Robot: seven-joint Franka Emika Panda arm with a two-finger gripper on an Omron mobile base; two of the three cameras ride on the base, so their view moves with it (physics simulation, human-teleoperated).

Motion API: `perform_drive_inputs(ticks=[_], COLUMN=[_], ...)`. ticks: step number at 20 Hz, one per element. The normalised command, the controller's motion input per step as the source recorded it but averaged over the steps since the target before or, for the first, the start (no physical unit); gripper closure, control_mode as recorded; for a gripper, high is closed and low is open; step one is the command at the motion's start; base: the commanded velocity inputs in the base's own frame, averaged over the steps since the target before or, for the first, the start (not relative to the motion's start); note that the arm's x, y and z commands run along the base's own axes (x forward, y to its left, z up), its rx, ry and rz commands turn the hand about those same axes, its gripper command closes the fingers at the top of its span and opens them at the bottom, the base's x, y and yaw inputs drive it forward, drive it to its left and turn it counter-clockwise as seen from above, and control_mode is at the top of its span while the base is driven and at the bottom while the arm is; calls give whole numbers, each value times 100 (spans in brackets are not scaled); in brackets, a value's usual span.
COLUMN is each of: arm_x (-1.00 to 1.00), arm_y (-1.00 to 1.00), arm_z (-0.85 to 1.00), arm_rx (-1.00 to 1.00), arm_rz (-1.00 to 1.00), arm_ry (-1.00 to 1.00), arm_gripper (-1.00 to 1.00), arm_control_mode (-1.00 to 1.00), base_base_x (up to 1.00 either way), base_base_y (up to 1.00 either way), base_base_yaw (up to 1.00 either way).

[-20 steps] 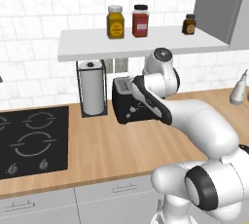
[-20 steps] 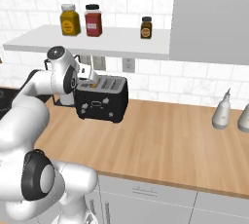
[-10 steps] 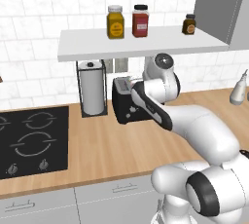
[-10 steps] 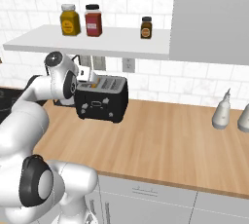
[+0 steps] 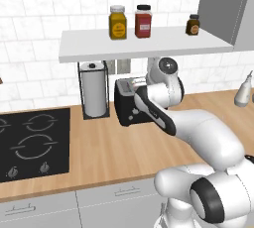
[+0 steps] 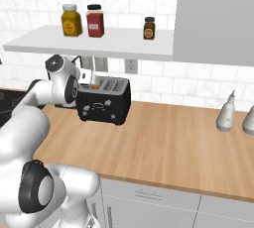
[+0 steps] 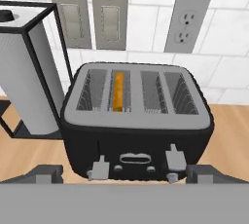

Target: Start the toaster. Once the lever pops up, take the bread to the plate on the dining counter.

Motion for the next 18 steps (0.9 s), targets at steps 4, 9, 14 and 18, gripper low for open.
perform_drive_inputs(ticks=[4,9,14,18], arm_x=[0,0,0,0], arm_y=[0,0,1,0], arm_z=[0,0,0,0], arm_rx=[0,0,0,0], arm_rz=[0,0,0,0], arm_ry=[-3,-2,-5,-3], arm_gripper=[-100,-100,-100,-100], arm_control_mode=[-100,-100,-100,-100], base_base_x=[0,0,0,0], base_base_y=[0,0,0,0], base_base_yaw=[0,0,0,0])
